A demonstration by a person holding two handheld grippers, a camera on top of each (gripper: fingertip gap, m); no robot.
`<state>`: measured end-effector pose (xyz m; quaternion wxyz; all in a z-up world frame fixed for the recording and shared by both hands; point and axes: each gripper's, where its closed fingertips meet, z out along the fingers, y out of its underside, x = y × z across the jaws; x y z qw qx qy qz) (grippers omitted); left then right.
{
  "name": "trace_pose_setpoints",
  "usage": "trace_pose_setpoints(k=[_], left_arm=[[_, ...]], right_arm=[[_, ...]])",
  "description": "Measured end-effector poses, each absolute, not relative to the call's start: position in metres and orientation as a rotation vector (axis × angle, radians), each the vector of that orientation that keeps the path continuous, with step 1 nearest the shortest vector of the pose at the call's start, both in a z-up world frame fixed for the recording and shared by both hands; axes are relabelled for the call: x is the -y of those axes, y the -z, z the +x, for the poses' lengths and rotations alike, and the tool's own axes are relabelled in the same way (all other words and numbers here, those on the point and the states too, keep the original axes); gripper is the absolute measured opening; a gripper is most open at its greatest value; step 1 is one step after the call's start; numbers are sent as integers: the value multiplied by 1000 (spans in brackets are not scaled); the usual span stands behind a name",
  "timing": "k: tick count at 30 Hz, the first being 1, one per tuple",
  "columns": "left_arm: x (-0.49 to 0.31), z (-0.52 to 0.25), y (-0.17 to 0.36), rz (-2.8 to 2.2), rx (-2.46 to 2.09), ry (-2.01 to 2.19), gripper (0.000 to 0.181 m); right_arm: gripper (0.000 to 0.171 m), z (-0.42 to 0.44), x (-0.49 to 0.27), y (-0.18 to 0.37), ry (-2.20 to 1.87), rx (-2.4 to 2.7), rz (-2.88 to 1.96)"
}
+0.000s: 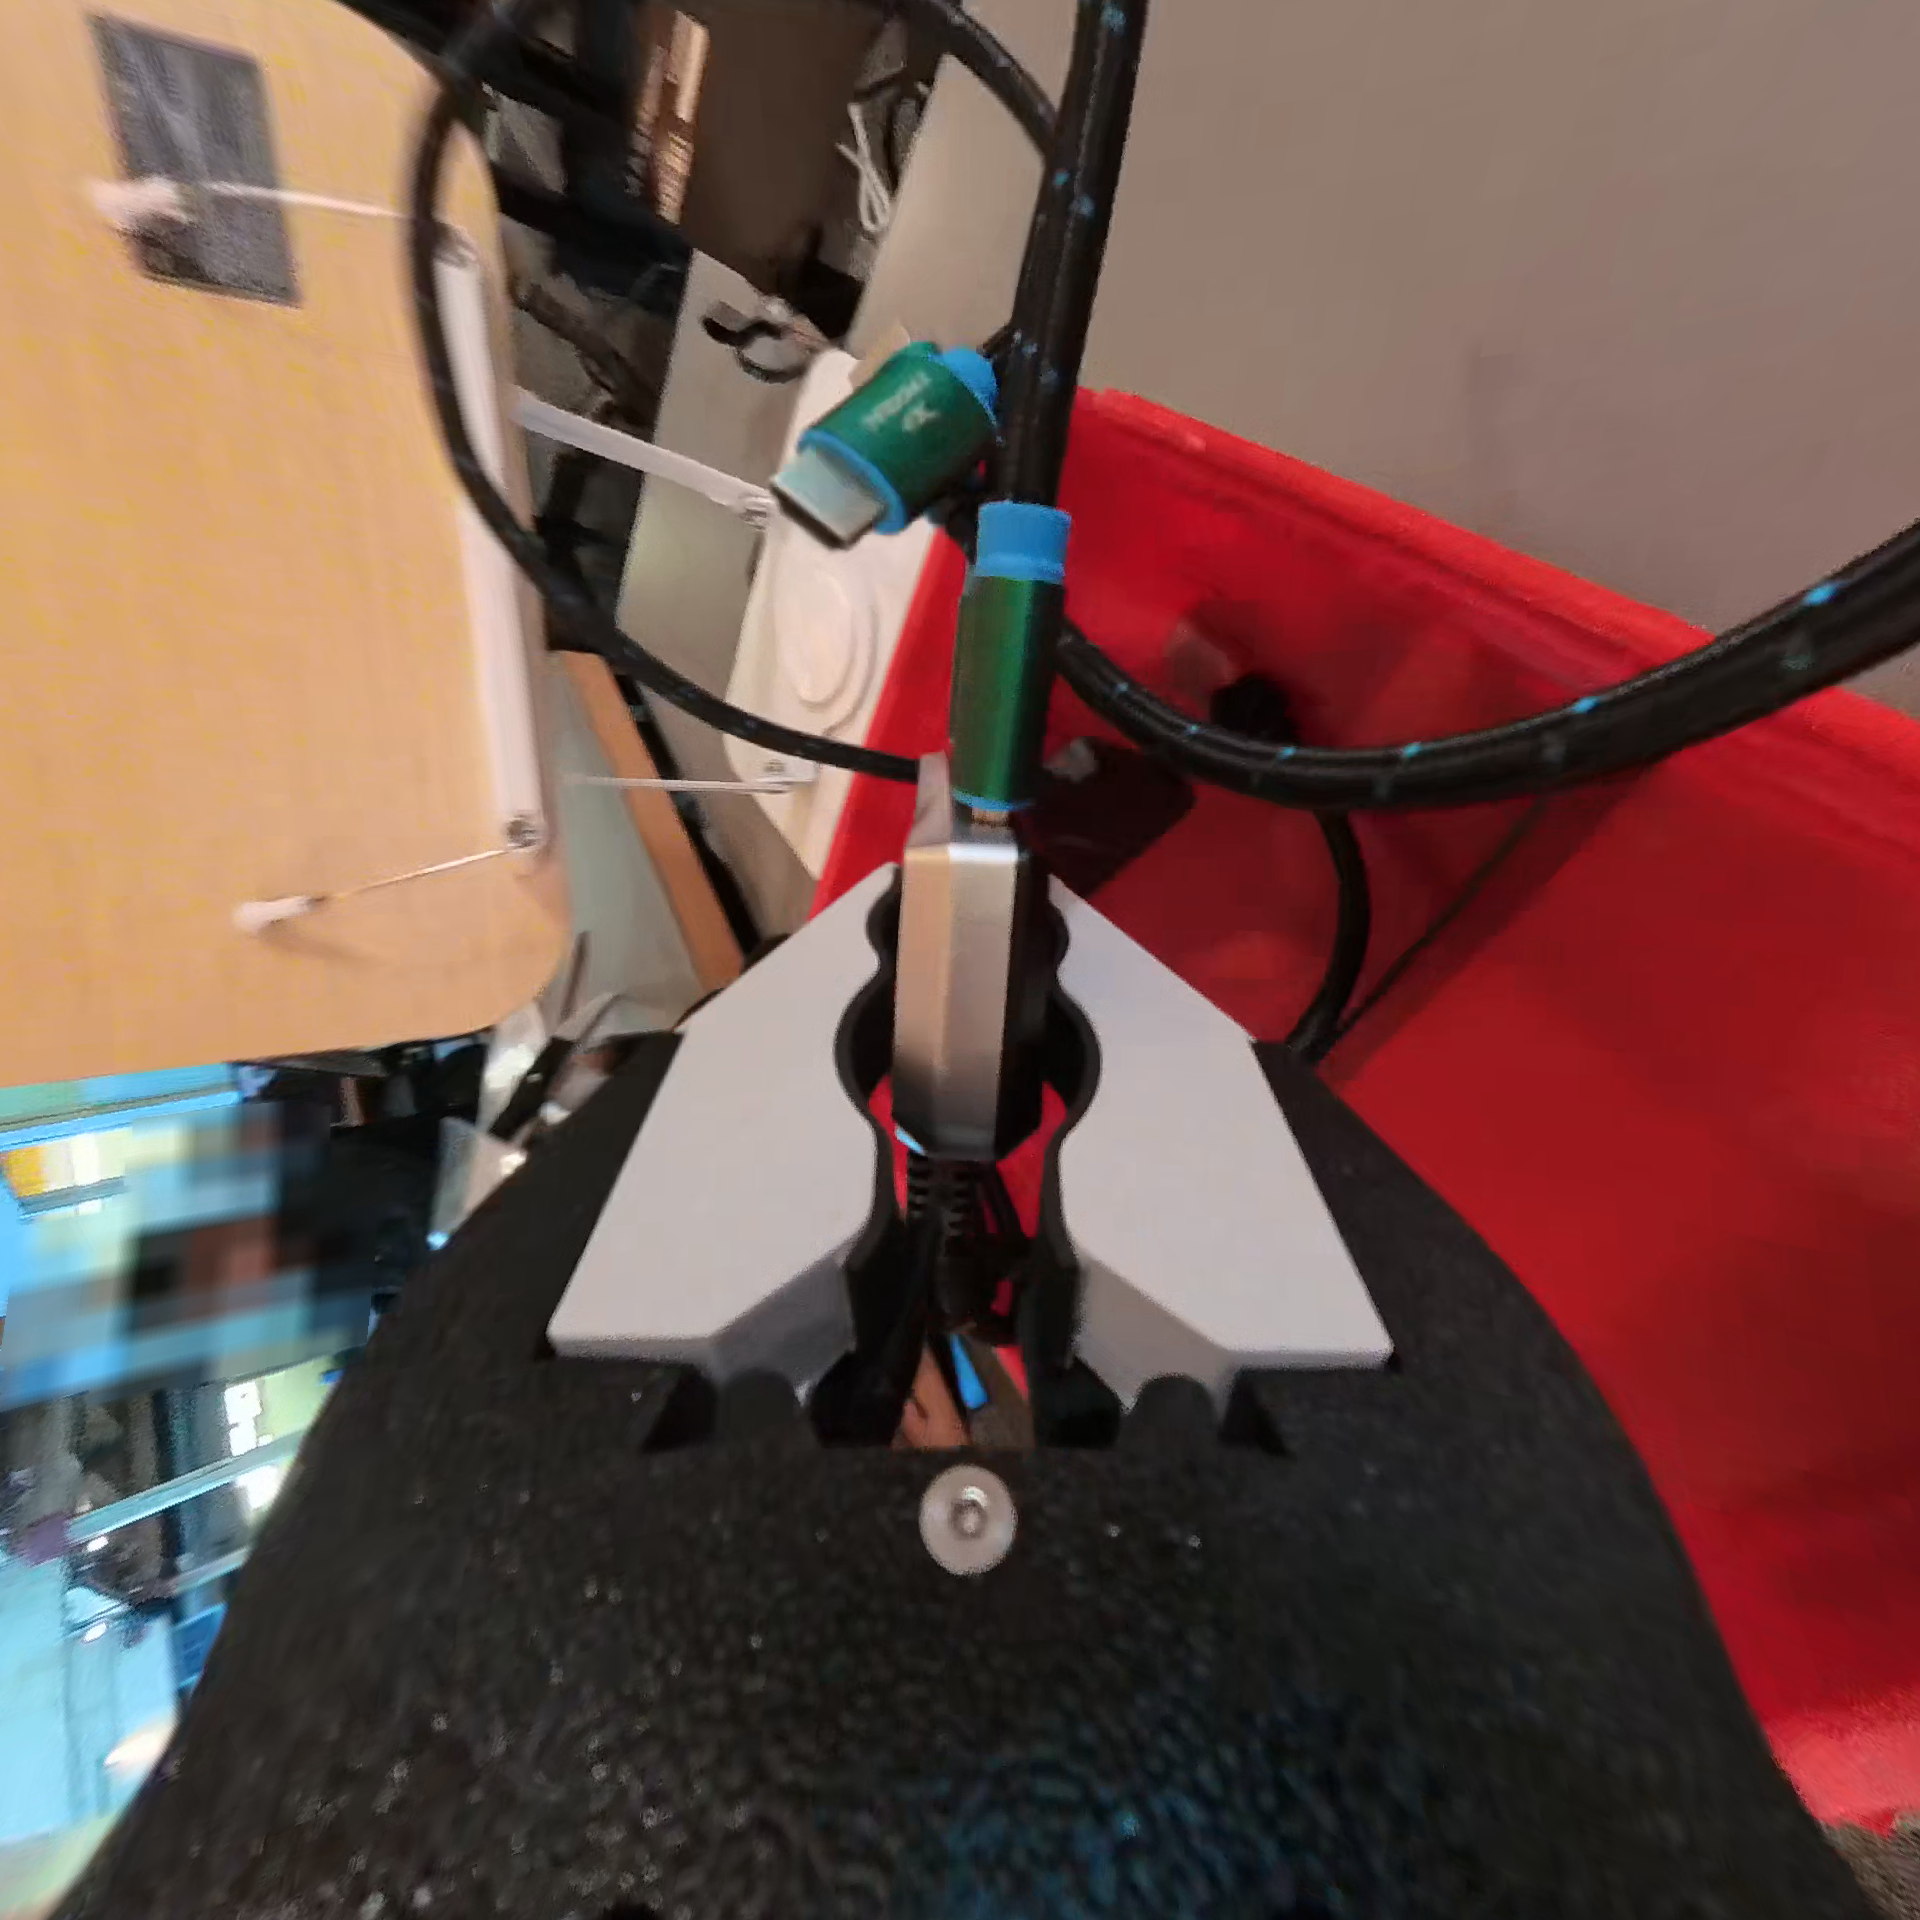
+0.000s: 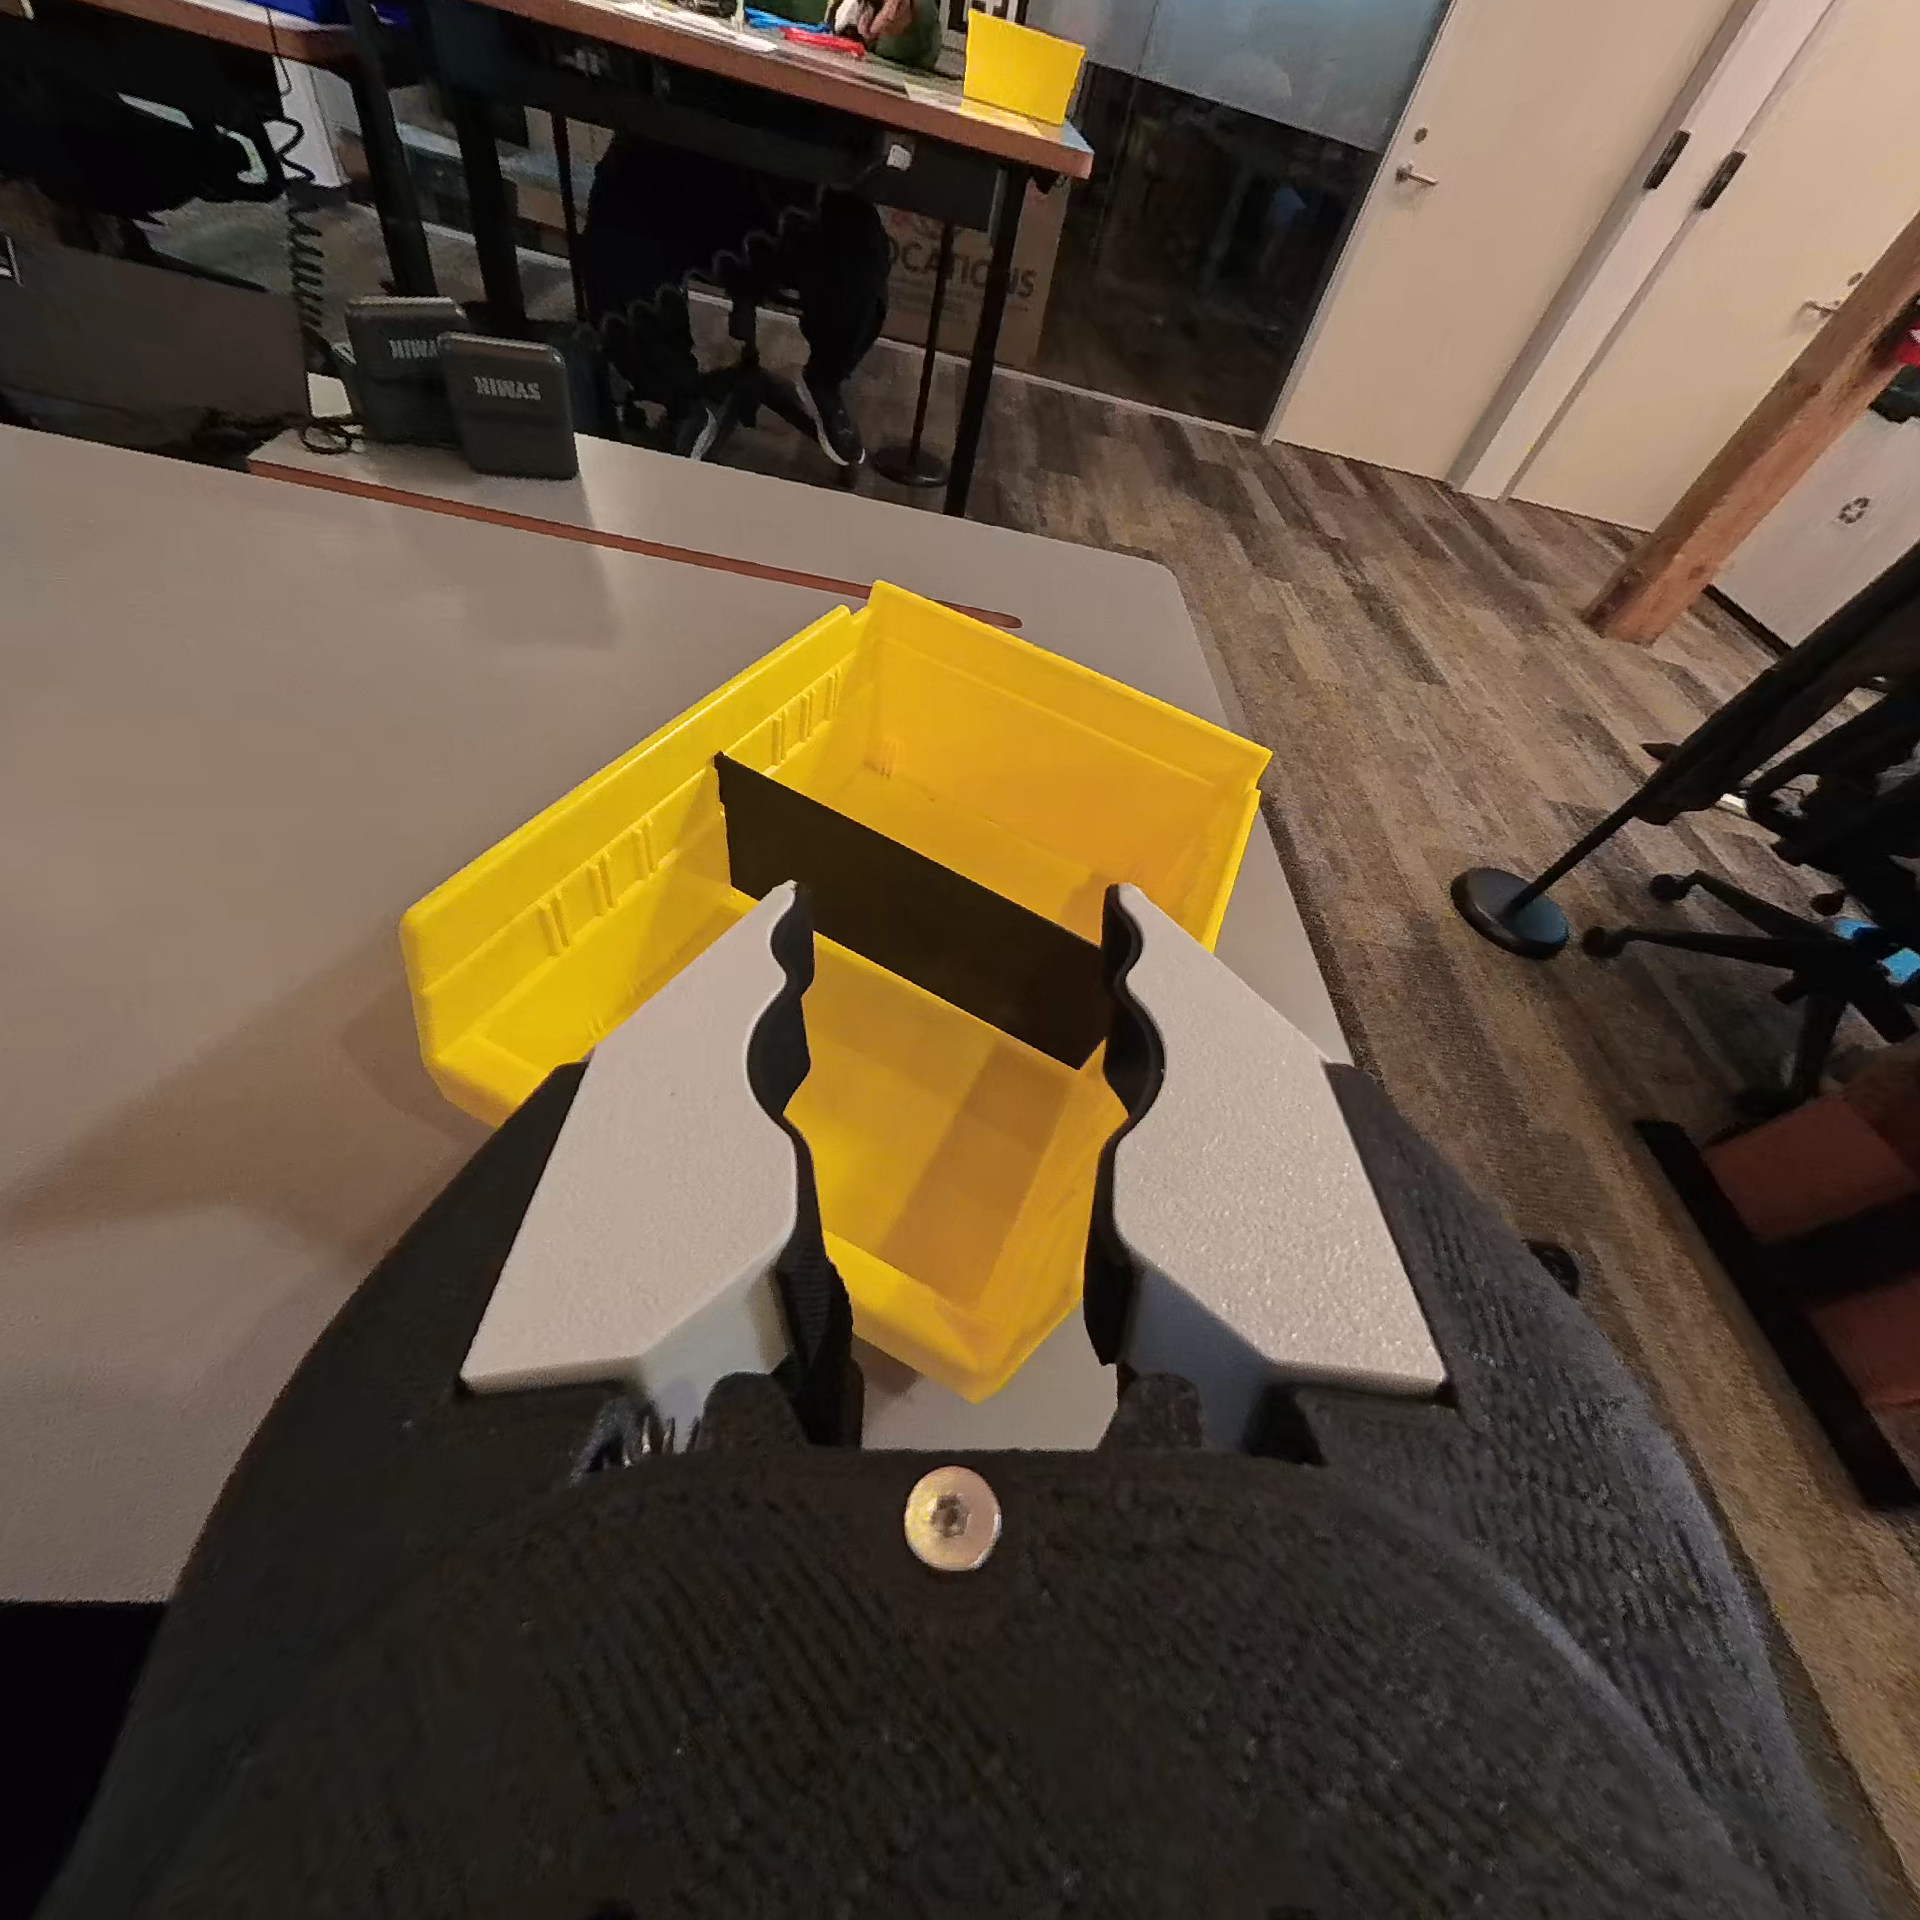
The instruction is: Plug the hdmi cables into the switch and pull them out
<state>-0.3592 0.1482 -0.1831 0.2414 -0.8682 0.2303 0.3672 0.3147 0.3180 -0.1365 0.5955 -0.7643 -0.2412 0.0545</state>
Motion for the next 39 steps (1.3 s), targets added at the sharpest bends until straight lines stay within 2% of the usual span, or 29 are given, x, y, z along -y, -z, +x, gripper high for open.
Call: trace_pose_setpoints(k=[10,19,31,39], left_arm=[[-138,-339,94,-2199,-665,-1155,20],[-128,-342,56,-2166,-638,-1172,20],[-118,-355,1,-1849,-871,-1798,19],[-108,-344,-29,-1757,-798,-1836,19]], right_arm=[[54,307,-317,141,-149,605,-1780],[53,304,-315,142,-160,623,-1782],[52,299,-316,145,-176,647,-1788],[52,288,-315,144,-182,677,-1776]])
